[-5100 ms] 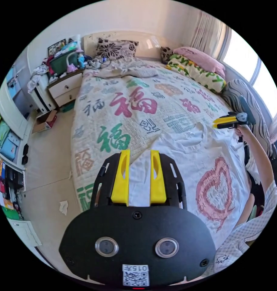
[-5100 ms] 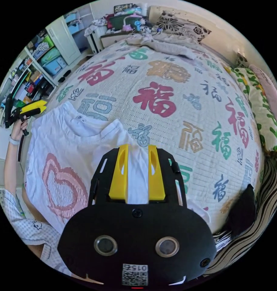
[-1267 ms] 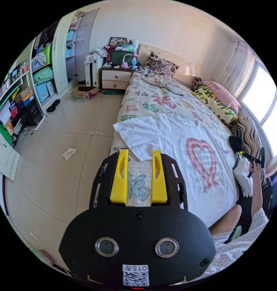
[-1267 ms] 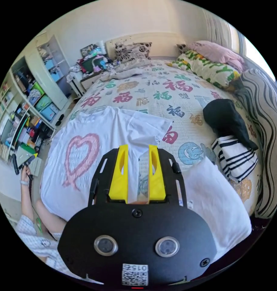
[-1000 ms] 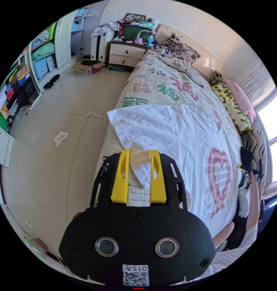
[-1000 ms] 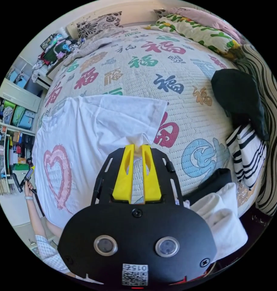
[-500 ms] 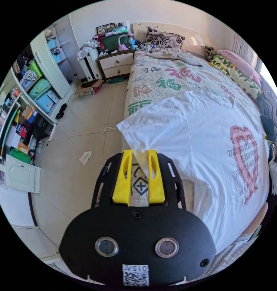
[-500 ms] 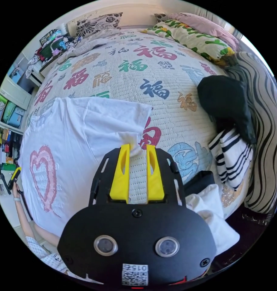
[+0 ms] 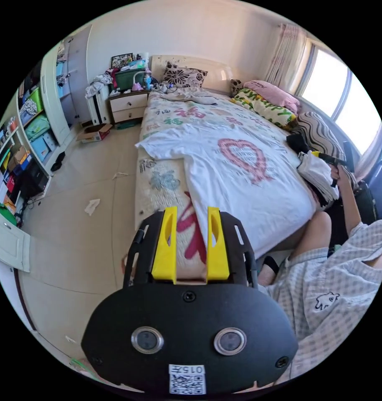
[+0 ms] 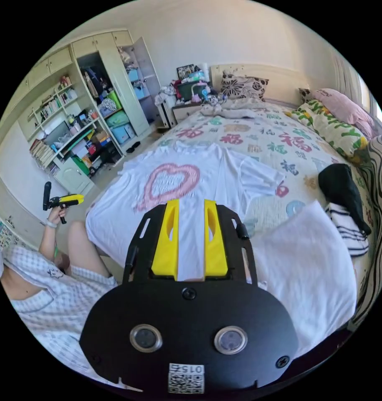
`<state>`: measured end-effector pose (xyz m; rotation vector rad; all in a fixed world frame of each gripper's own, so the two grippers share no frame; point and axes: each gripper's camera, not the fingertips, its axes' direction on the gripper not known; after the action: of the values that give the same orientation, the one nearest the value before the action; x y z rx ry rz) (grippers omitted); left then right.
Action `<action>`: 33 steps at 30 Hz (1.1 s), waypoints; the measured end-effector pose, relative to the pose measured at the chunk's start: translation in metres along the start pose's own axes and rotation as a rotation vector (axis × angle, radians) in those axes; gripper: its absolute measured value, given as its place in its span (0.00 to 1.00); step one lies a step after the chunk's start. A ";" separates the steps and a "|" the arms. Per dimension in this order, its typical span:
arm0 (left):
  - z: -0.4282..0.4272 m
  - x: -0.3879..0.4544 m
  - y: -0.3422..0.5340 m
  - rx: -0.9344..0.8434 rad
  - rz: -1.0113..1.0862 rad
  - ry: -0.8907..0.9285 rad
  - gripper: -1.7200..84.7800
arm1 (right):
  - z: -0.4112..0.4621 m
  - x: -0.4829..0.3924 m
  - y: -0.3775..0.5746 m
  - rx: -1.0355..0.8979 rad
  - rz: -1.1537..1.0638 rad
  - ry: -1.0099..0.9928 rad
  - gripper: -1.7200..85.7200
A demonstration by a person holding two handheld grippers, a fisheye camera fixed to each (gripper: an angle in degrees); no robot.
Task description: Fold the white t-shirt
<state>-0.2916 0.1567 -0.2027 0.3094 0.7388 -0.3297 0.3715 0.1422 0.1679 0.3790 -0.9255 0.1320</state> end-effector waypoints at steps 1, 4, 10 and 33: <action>0.003 0.005 0.015 -0.007 -0.023 0.024 0.15 | 0.005 -0.003 0.024 -0.056 0.019 0.032 0.13; 0.022 0.012 0.038 -0.075 -0.093 -0.008 0.16 | 0.015 0.006 0.083 -0.157 0.132 0.151 0.14; 0.076 0.028 0.033 -0.227 -0.098 0.000 0.18 | 0.042 0.037 0.137 -0.252 0.299 -0.024 0.12; 0.145 0.058 0.013 -0.342 -0.003 -0.172 0.02 | 0.073 0.018 0.141 -0.395 0.186 0.171 0.02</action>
<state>-0.1594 0.1019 -0.1398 -0.0434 0.6133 -0.2244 0.2893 0.2441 0.2590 -0.0845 -0.7941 0.1451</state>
